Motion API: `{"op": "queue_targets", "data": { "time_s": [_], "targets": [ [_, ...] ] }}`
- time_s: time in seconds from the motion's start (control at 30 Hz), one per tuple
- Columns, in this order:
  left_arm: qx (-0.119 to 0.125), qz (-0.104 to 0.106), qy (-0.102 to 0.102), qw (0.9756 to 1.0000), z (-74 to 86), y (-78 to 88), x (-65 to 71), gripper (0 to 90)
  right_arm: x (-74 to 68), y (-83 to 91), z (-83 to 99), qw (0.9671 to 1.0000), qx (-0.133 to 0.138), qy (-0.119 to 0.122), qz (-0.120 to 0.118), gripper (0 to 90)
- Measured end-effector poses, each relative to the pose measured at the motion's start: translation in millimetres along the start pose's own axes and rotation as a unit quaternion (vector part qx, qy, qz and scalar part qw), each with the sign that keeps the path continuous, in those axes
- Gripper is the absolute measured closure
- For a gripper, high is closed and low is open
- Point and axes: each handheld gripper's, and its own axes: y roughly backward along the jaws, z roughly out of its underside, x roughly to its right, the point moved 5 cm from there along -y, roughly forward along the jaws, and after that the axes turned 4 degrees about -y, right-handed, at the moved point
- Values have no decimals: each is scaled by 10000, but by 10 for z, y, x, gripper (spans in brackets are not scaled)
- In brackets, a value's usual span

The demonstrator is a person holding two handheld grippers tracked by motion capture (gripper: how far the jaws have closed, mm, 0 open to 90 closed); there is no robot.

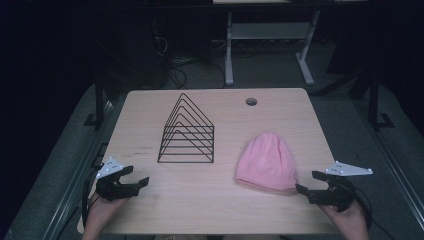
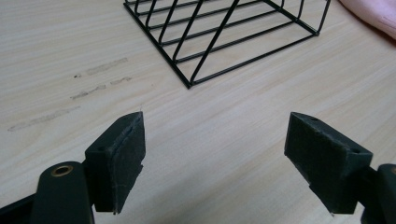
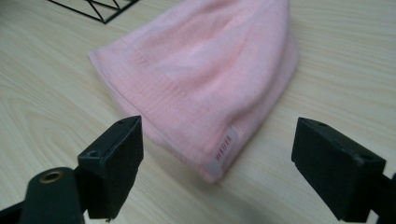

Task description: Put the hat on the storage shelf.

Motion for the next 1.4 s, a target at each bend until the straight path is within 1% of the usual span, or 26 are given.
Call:
{"op": "queue_targets", "data": {
  "time_s": [0.03,0.07,0.1,0.13,0.2,0.23,0.27,0.3,0.43,0.47,0.5,0.57,0.63,0.73,0.8,0.83,0.87,0.93,0.97,1.0,1.1,1.17,1.27,1.33,1.37,1.4],
  "targets": [
    [20,17,44,10000,4,0,7,203,0,0,0,10000,0,0,0,163],
    [23,35,26,10000,9,3,7,203,-15,-2,-32,10000,-28,2,-19,162],
    [18,37,4,10000,7,9,8,203,-39,-14,-95,9999,-10,55,-86,162],
    [51,32,7,10000,-3,18,13,203,-52,-23,-121,9999,-13,70,-137,162],
    [73,37,5,10000,-8,22,14,203,-66,-42,-164,9997,-69,125,-188,162],
    [73,37,5,10000,-8,22,14,203,-69,-56,-183,9996,-131,111,-210,159],
    [68,38,8,10000,-7,21,13,203,-69,-56,-183,9996,-131,111,-210,159],
    [42,44,-17,10000,-4,17,3,203,-55,-79,-228,9993,-222,151,-240,153],
    [59,60,9,10000,-9,4,-8,203,-22,-119,-317,9991,-274,163,-264,146],
    [34,53,-16,10000,-9,2,-19,203,-12,-135,-348,9989,-311,155,-302,146],
    [22,42,-16,10000,-12,-1,-26,203,5,-164,-410,9983,-413,180,-365,146],
    [63,43,8,10000,-17,-1,-19,203,22,-198,-472,9979,-512,208,-348,146],
    [59,45,-10,10000,-17,4,-24,203,36,-230,-530,9976,-567,190,-363,146],
    [70,61,25,10000,-18,3,-26,203,74,-281,-609,9971,-664,140,-334,146],
    [59,63,10,10000,-18,3,-28,203,91,-302,-635,9971,-656,146,-350,146],
    [57,60,0,10000,-22,0,-28,203,120,-337,-683,9968,-723,80,-334,147],
    [57,60,0,10000,-22,0,-28,203,120,-337,-683,9968,-723,80,-334,147],
    [76,59,-5,10000,-26,-2,-26,203,148,-374,-729,9962,-808,63,-324,146],
    [78,58,-2,10000,-28,-2,-25,203,166,-390,-748,9961,-817,103,-318,147],
    [68,66,-5,10000,-28,-3,-26,203,190,-424,-783,9955,-899,100,-296,152],
    [81,65,1,9999,-30,-2,-25,203,230,-472,-830,9947,-973,132,-302,152],
    [109,79,39,9999,-34,-4,-31,203,250,-495,-863,9950,-934,85,-336,153],
    [110,81,45,9999,-38,-8,-34,203,273,-522,-891,9947,-972,119,-310,153],
    [96,97,48,9999,-45,-19,-42,203,318,-564,-940,9943,-1009,69,-337,153],
    [96,97,48,9999,-45,-19,-42,203,318,-564,-940,9943,-1009,69,-337,153],
    [105,114,53,9999,-46,-32,-39,203,365,-606,-979,9943,-1006,20,-354,153]
  ]
}}
